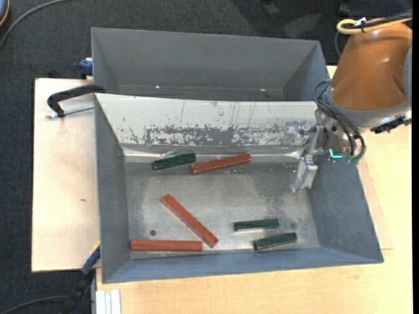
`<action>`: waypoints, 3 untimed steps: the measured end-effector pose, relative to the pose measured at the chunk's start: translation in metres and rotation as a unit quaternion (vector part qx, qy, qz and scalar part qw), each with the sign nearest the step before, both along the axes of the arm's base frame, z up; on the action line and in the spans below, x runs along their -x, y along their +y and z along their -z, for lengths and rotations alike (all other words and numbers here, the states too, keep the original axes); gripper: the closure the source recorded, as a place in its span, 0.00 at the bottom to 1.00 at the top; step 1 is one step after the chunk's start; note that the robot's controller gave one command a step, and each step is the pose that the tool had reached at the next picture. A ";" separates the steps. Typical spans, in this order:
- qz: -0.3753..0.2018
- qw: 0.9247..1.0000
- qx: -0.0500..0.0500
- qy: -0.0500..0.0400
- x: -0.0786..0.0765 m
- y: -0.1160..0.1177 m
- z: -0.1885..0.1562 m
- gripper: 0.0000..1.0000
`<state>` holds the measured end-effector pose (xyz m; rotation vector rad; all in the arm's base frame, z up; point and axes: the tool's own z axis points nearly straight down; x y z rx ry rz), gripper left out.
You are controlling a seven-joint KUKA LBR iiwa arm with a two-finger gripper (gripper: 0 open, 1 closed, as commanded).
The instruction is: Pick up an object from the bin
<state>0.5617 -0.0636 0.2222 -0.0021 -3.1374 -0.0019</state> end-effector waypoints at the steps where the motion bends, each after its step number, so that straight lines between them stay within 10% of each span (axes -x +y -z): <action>1: 0.034 0.999 0.000 0.002 0.066 0.006 0.135 0.00; 2: 0.033 0.999 0.000 -0.003 0.063 0.005 0.130 1.00; 3: 0.034 0.999 0.000 -0.003 0.063 0.005 0.130 0.00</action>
Offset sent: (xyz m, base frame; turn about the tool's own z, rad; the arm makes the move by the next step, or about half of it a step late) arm -0.0639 0.0043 -0.1310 0.0681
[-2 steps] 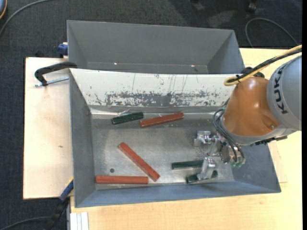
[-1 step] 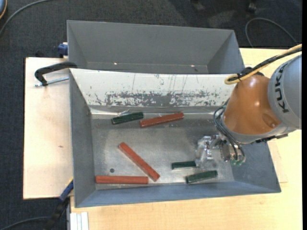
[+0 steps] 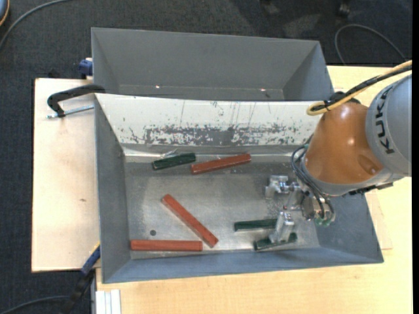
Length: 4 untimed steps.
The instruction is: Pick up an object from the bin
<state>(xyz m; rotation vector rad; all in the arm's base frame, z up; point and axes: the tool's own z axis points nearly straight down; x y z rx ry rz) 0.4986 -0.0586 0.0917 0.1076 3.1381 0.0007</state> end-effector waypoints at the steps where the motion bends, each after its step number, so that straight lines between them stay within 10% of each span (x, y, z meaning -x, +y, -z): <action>1: 0.000 1.000 0.000 0.000 0.000 0.000 0.000 1.00; 2: 0.007 1.000 0.002 -0.007 0.002 -0.036 -0.167 1.00; 3: 0.006 1.000 0.000 -0.002 0.004 -0.035 -0.163 0.00; 4: 0.011 1.000 -0.001 0.003 -0.013 -0.023 -0.039 0.00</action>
Offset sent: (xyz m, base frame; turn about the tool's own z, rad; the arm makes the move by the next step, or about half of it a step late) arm 0.0000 0.0000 0.0000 0.0000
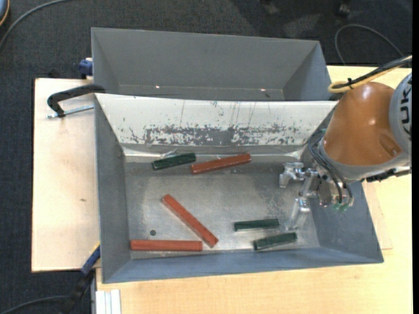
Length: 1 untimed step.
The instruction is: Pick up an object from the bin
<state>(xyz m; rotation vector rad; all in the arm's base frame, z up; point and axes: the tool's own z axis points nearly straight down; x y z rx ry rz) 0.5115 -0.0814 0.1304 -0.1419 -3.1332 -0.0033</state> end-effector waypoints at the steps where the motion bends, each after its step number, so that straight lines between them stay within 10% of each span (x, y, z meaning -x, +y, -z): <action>1: -0.023 1.000 -0.001 0.000 0.019 0.064 0.063 0.00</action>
Offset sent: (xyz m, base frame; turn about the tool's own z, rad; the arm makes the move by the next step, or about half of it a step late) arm -0.0185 0.0587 -0.0604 -0.0382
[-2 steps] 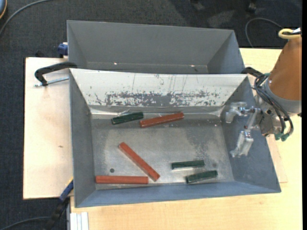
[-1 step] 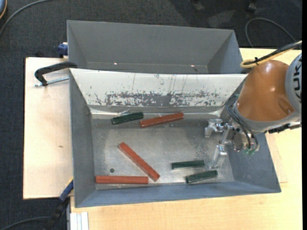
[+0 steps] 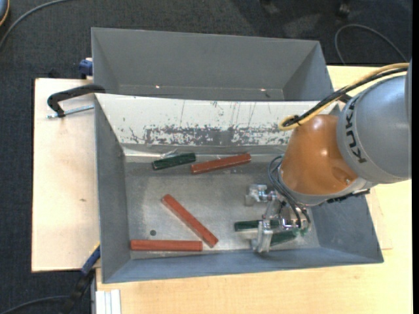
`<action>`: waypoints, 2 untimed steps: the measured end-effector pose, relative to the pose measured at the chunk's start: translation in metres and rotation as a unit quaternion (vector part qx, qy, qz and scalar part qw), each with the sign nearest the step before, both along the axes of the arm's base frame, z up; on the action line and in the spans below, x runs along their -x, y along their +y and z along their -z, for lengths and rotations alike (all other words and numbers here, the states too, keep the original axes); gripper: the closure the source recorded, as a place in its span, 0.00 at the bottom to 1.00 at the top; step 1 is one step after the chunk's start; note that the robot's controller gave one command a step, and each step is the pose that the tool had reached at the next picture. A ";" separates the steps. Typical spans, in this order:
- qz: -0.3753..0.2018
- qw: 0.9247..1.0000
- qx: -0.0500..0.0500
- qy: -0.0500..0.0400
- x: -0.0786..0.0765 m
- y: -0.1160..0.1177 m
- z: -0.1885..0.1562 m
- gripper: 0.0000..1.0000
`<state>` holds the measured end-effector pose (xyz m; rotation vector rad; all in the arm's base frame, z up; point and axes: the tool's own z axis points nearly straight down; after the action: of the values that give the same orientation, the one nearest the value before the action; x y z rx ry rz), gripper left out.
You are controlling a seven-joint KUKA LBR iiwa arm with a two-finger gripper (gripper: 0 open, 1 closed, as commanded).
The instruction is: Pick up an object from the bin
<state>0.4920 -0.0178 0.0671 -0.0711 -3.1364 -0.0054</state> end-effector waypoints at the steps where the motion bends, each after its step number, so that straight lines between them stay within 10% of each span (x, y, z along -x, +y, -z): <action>1: 0.003 1.000 0.001 -0.003 -0.002 -0.004 -0.005 1.00; 2: -0.018 1.000 0.002 -0.010 -0.036 0.003 -0.113 1.00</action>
Offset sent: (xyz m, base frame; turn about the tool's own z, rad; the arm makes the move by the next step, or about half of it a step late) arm 0.0000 0.0000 0.0000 0.0000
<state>0.5278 -0.0148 0.1802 -0.0139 -3.1570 -0.0003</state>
